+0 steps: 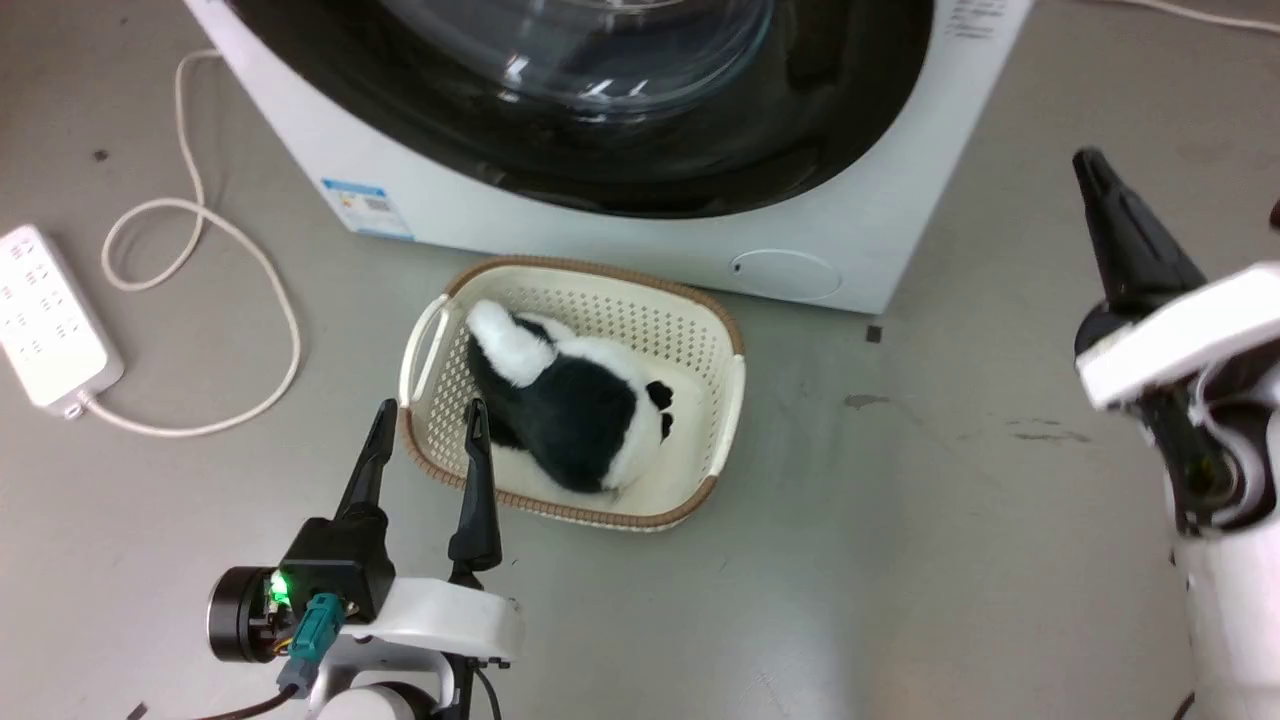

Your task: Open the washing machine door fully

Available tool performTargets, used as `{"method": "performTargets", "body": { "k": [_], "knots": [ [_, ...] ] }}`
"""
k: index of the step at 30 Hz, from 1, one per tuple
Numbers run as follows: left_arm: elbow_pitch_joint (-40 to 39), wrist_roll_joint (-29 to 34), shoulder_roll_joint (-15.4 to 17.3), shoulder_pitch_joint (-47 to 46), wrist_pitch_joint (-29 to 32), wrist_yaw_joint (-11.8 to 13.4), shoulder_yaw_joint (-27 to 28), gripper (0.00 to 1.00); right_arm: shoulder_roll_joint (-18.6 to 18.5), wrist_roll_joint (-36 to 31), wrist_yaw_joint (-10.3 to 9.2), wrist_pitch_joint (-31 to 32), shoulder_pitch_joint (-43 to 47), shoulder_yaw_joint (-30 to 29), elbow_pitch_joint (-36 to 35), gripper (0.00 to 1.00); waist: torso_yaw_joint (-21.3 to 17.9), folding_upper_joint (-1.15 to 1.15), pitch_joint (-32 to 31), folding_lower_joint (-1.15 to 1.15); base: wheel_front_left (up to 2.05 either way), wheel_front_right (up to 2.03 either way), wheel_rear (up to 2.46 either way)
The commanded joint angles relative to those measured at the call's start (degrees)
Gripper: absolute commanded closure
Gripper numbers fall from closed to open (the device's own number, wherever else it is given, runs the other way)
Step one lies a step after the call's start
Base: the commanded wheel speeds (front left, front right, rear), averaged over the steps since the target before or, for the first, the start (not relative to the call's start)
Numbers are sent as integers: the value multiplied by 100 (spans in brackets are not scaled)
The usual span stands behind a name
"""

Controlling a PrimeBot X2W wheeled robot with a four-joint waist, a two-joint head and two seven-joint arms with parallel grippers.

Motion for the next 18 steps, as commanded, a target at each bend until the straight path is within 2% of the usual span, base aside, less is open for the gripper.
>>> {"method": "performTargets", "body": {
  "k": [1, 9, 18],
  "knots": [
    [-57, -53, 6, -110, -65, 60, -57, 0, 38, 239, -2, 99, -286, -48, 144, 100, 94, 0, 98, -1, 0, 0, 0],
    [-145, -179, 6, -212, -161, 214, -254, 0, 82, 1058, -2, 711, -1242, -403, 1067, 100, 367, 0, 395, -1, 0, 0, 0],
    [-215, -285, 7, -315, -269, 369, -448, 0, -56, 1787, -2, 1367, -2518, -759, 2446, 100, 609, 0, 689, -1, 0, 0, 0]
  ]
}}
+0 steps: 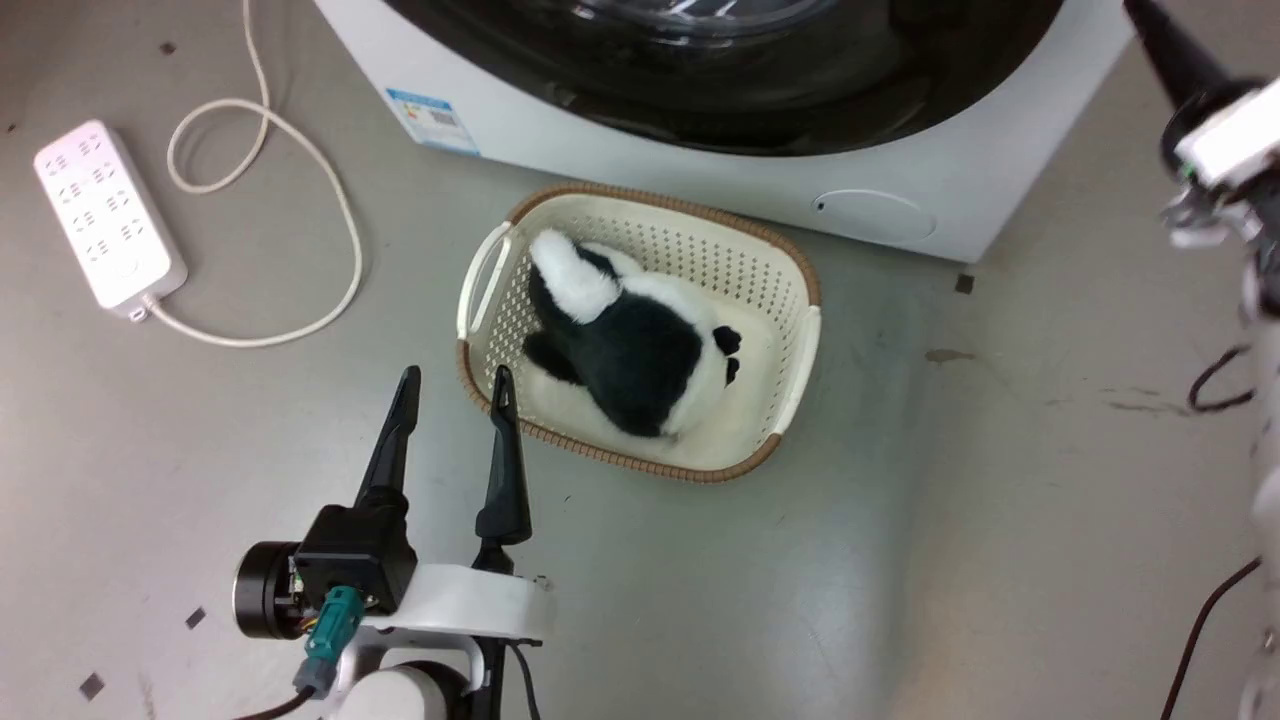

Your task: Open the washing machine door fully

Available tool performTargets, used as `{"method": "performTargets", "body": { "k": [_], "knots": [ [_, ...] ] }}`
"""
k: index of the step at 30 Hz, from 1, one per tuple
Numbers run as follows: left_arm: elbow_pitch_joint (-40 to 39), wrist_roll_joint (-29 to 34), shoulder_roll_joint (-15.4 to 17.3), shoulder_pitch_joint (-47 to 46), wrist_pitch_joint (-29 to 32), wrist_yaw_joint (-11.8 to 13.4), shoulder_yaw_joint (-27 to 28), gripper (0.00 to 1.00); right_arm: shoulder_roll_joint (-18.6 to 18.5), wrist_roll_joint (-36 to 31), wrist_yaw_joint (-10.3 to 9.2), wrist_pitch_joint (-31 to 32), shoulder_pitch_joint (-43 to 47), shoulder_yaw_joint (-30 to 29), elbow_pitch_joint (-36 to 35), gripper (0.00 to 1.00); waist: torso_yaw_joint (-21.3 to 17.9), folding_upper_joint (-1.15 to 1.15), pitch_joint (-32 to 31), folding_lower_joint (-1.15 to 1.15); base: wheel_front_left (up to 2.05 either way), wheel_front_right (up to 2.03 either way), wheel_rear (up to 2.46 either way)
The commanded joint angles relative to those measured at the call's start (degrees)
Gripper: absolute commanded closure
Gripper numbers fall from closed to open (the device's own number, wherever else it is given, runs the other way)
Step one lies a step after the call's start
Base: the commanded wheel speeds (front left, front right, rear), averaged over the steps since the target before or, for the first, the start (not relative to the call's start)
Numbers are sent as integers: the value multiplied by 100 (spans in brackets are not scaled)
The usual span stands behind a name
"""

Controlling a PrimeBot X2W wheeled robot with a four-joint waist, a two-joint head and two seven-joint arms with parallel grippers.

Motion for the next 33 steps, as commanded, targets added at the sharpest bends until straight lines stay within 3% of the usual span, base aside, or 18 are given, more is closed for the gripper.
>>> {"method": "performTargets", "body": {
  "k": [1, 9, 18, 28, 33],
  "knots": [
    [-48, -35, 5, -110, -71, 59, -78, 0, -101, 211, -1, 126, -391, -67, 293, 100, 74, 0, 90, 0, 0, 0, 0],
    [-93, -91, 5, -217, -167, 180, -247, 0, -314, 738, -2, 761, -1593, -226, 1570, 100, 221, 0, 348, 0, 0, 0, 0],
    [-137, -153, 5, -359, -263, 298, -400, 0, -358, 1140, -2, 1274, -2437, -194, 2301, 100, 318, 0, 595, 0, 0, 0, 0],
    [-136, -233, 6, -443, -382, 403, -490, 0, -481, 1673, -2, 1817, -2471, -175, 2706, 100, 366, 0, 592, 0, 0, 0, 0],
    [-129, -247, 6, -454, -442, 426, -497, 0, -355, 2080, -3, 2213, -2253, -229, 2709, 100, 339, 0, 499, 0, 0, 0, 0]
  ]
}}
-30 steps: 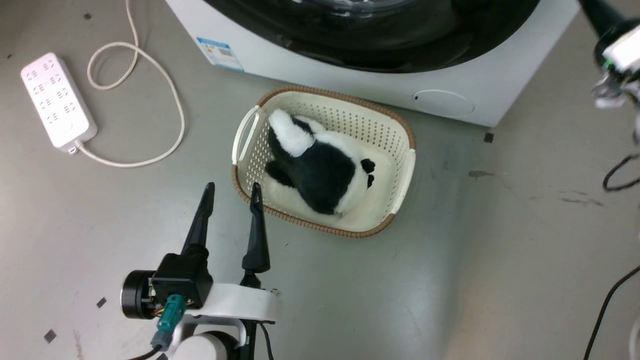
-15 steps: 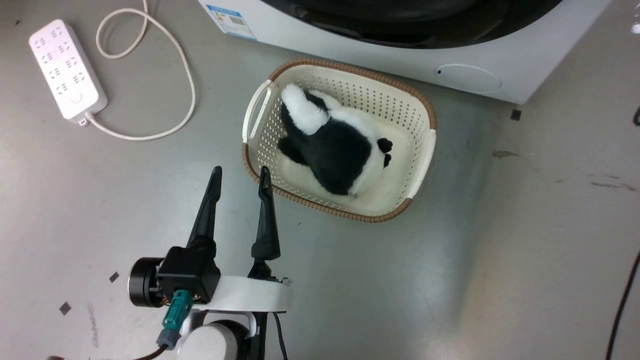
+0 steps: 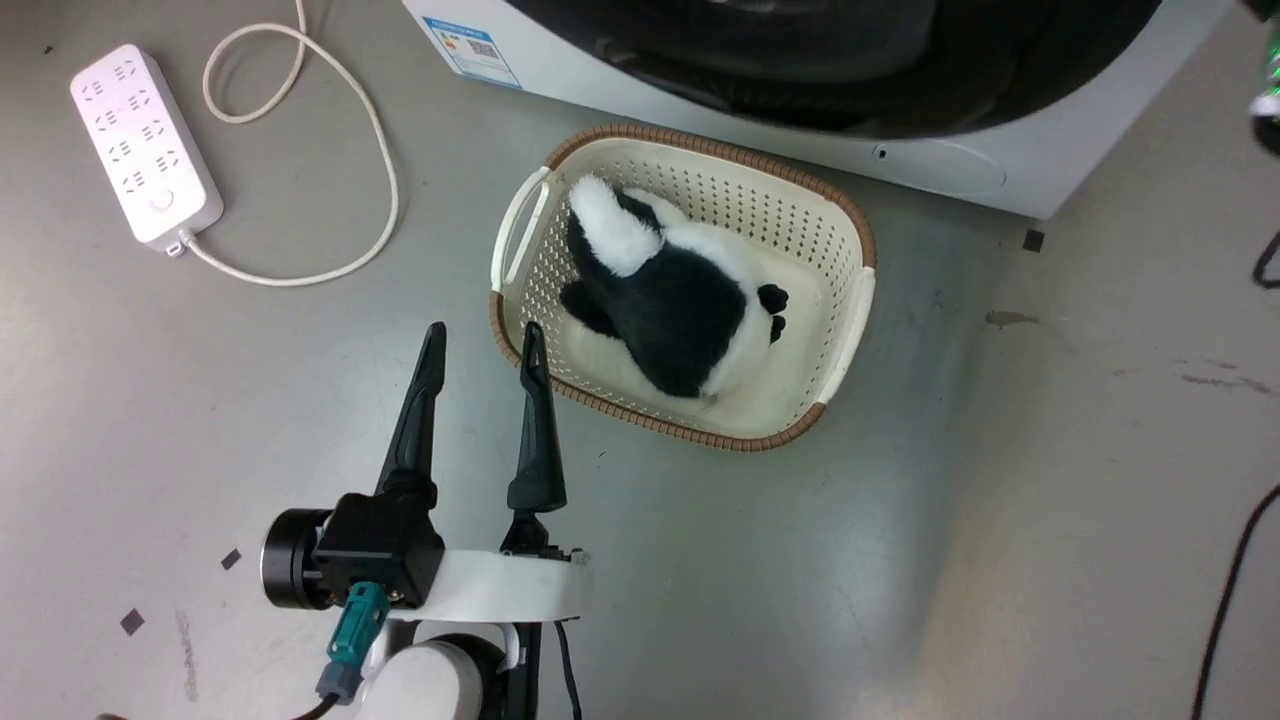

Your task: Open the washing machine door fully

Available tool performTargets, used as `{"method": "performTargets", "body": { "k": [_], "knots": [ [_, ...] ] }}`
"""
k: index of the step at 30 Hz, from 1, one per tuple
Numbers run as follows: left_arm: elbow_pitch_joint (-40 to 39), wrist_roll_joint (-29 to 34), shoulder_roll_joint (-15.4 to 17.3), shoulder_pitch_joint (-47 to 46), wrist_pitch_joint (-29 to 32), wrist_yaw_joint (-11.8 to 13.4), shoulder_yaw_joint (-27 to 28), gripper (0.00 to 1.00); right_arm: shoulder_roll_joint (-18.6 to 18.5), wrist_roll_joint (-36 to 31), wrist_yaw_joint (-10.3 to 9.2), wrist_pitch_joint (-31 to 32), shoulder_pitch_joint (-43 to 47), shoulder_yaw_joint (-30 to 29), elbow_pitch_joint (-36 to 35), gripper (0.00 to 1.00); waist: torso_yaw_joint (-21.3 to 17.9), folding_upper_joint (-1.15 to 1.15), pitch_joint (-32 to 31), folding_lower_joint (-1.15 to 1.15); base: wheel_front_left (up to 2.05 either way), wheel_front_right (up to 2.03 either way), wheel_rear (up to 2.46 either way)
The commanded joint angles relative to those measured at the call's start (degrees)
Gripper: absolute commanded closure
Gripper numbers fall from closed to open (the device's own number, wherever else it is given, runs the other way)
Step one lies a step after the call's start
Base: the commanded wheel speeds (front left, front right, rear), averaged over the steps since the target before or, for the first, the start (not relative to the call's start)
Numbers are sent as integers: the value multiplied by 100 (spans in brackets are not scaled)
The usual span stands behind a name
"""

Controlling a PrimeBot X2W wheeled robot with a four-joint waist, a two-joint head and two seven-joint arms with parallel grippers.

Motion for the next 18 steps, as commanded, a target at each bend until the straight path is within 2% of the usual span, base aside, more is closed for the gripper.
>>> {"method": "performTargets", "body": {
  "k": [1, 9, 18],
  "knots": [
    [-17, -35, 6, -93, -54, 39, -26, 0, 119, 184, 7, 140, 50, -1, 53, 100, -14, 0, -29, 0, 0, 0, 0],
    [59, -32, 7, 48, -174, -6, 25, 0, 617, 932, 7, 922, 871, -8, -307, 100, -47, 0, -399, 0, 0, 0, 0],
    [307, -11, 7, 427, -175, -241, 206, 0, 1142, 946, 7, 1309, 2280, 221, -1250, 100, -163, 0, -990, 0, 0, 0, 0]
  ]
}}
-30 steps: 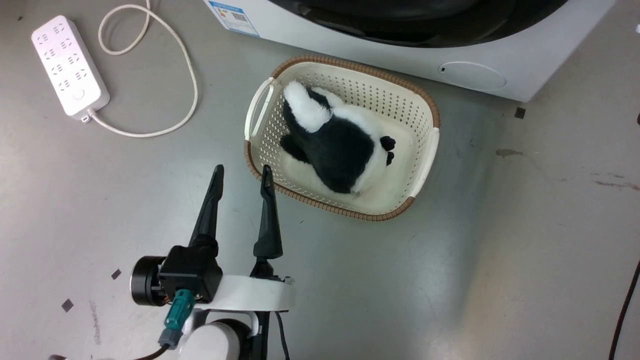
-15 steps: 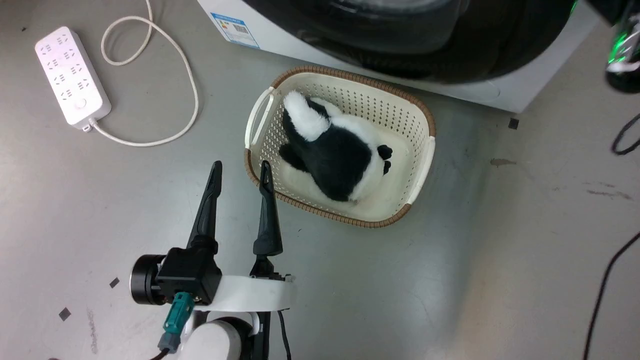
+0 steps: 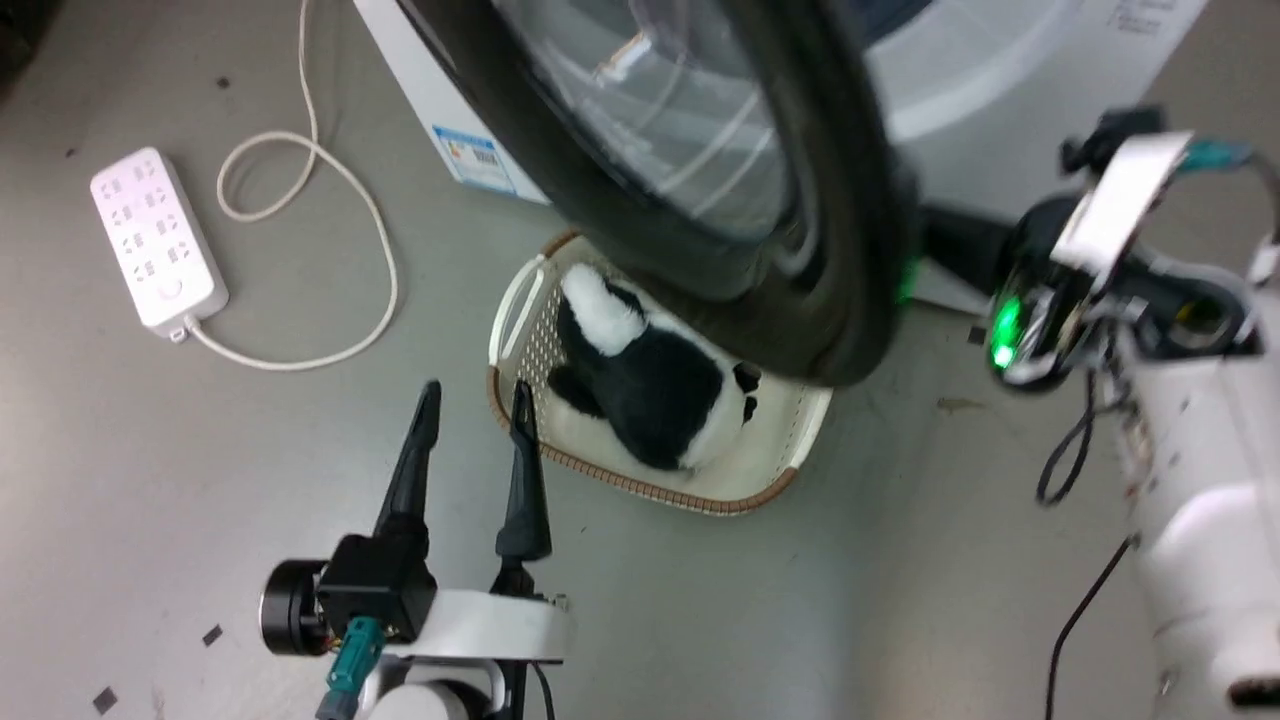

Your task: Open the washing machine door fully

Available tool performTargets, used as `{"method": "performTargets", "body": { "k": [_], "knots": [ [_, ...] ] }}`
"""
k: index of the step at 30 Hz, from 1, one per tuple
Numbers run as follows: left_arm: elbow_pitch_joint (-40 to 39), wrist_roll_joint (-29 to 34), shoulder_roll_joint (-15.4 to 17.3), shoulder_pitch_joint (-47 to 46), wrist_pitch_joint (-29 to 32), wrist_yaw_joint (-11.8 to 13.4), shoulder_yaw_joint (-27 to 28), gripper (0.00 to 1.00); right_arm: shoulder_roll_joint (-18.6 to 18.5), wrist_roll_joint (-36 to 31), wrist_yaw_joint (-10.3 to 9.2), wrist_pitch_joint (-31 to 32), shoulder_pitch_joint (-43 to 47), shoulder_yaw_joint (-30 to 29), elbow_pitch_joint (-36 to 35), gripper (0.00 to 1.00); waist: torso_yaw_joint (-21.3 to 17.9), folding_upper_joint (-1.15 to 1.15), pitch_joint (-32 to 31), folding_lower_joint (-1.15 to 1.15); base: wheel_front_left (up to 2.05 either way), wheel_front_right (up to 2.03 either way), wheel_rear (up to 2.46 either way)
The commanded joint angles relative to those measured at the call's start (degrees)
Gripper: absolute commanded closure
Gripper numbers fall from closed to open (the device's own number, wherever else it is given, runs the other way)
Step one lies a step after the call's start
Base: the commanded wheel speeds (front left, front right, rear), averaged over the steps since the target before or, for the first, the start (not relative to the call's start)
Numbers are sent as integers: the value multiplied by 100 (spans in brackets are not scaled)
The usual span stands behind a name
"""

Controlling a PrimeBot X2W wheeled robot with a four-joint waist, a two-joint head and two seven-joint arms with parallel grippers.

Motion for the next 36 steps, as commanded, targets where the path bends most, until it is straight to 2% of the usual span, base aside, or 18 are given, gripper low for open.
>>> {"method": "performTargets", "body": {
  "k": [1, 7, 11, 13, 14, 19, 20, 21, 22, 25, 30, 31, 32, 33, 36],
  "knots": [
    [46, -15, 7, 97, -32, -37, 33, 0, 83, 48, 6, 70, 278, 62, -113, 100, -47, 0, -155, 1, 0, 0, 0],
    [198, 1, 7, 291, -32, -206, 100, 0, 214, 252, 6, 224, 1181, 366, -761, 100, -87, 0, -389, 1, 0, 0, 0],
    [270, -7, 7, 363, -32, -299, 99, 0, 222, 754, 6, 157, 1646, 869, -1110, 100, -80, 0, -468, 1, 0, 0, 0],
    [308, -17, 7, 385, -32, -346, 99, 0, 223, 942, 6, 21, 1824, 1174, -1266, 100, -85, 0, -485, 1, 0, 0, 0],
    [348, -42, 7, 396, -32, -407, 106, 0, 223, 1124, 6, -235, 2025, 1583, -1544, 100, -82, 0, -498, 1, 0, 0, 0],
    [328, -108, 7, 401, -32, -438, 179, 0, 223, 1175, 6, -777, 2281, 1826, -1971, 100, -107, 0, -601, 1, 0, 0, 0],
    [331, -119, 7, 409, -32, -455, 199, 0, 205, 1091, 6, -937, 2314, 1792, -2048, 87, -127, 0, -640, 1, 0, 0, 0],
    [335, -133, 7, 419, -32, -479, 228, 0, 144, 948, 6, -1135, 2341, 1750, -2152, 27, -153, 0, -684, 1, 0, 0, 0],
    [338, -162, 7, 430, -32, -511, 262, 0, 59, 766, 6, -1350, 2368, 1708, -2286, 0, -182, 0, -722, 1, 0, 0, 0],
    [362, -225, 7, 453, -32, -613, 391, 0, -294, -3, 6, -2080, 2481, 1634, -2900, 0, -295, 0, -842, 1, 0, 0, 0],
    [566, -363, 7, 480, -32, -921, 652, 0, -1238, -2033, 6, -3927, 2994, 1962, -4113, 0, -463, 0, -1150, 1, 0, 0, 0],
    [607, -372, 7, 487, -32, -982, 699, 0, -1411, -2427, 6, -4336, 3125, 2023, -4227, 0, -501, 0, -1206, 1, 0, 0, 0],
    [607, -372, 7, 487, -32, -982, 699, 0, -1411, -2427, 6, -4336, 3125, 2023, -4227, 0, -501, 0, -1206, 1, 0, 0, 0],
    [656, -379, 7, 502, -32, -1098, 807, 0, -1729, -3307, 6, -5151, 3364, 2138, -4320, 0, -588, 0, -1321, 1, 0, 0, 0],
    [705, -358, 7, 565, -32, -1229, 919, 0, -1870, -4478, 6, -6109, 3741, 2038, -4176, 0, -722, 0, -1459, 1, 0, 0, 0]
  ]
}}
